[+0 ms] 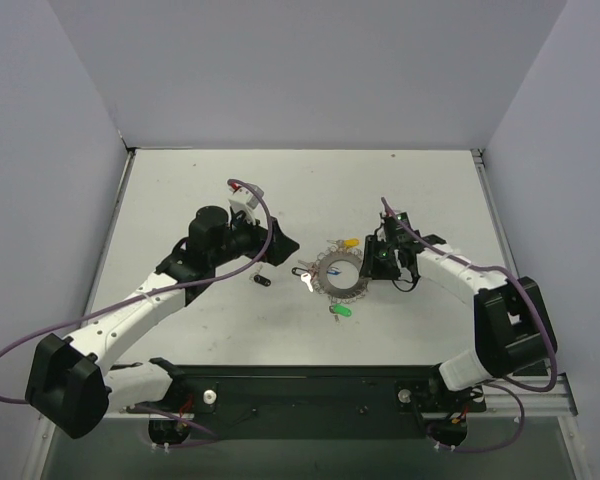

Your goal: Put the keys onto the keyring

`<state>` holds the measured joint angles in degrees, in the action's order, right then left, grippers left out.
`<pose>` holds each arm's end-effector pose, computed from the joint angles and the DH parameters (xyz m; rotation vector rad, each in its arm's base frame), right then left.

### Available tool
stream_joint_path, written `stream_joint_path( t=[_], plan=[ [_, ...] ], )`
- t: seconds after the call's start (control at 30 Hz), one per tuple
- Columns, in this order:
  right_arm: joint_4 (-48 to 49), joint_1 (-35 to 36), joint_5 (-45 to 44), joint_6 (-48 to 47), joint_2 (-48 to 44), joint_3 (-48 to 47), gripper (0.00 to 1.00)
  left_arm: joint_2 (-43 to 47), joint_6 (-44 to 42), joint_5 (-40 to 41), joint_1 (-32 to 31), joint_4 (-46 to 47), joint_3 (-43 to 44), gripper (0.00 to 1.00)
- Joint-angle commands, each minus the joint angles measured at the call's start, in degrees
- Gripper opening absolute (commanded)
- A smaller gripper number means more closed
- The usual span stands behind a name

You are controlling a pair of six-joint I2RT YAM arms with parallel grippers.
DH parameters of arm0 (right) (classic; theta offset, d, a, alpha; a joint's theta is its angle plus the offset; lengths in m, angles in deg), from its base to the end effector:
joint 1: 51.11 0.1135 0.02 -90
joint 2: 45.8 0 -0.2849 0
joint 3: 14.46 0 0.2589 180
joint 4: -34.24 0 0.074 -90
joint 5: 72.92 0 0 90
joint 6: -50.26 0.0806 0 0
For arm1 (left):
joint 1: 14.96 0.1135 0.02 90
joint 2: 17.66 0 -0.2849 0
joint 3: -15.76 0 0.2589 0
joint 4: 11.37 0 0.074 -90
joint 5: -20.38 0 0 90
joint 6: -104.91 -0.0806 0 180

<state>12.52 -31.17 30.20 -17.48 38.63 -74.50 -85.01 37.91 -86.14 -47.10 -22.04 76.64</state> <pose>0.3076 0.1311 0.1802 -0.0635 2.4378 0.6147 0.2521 -0.1854 0.3027 0.3643 1.9305 -0.9187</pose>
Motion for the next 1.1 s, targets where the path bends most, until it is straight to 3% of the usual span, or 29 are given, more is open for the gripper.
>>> stream_joint_path(
  t=[0.0, 0.5, 0.7, 1.07],
  plan=[
    [-2.84, 0.45, 0.76, 0.33, 2.41, -2.32, 0.35, -0.24, -1.21, 0.51, 0.32, 1.67, 1.82, 0.98],
    [-3.90, 0.80, 1.11, 0.33, 5.49, -2.94, 0.24, -0.23, -1.30, 0.87, 0.32, 1.50, 1.82, 0.98],
    [-4.43, 0.80, -0.29, -0.02, 3.48, -3.11, 0.07, -0.50, -1.12, 0.96, 0.32, 1.50, 1.91, 0.97],
    [-4.43, 1.33, -2.05, -0.90, -1.98, -3.29, 0.09, -1.55, -1.21, 0.78, 0.24, 0.97, 2.17, 0.97]
  ],
)
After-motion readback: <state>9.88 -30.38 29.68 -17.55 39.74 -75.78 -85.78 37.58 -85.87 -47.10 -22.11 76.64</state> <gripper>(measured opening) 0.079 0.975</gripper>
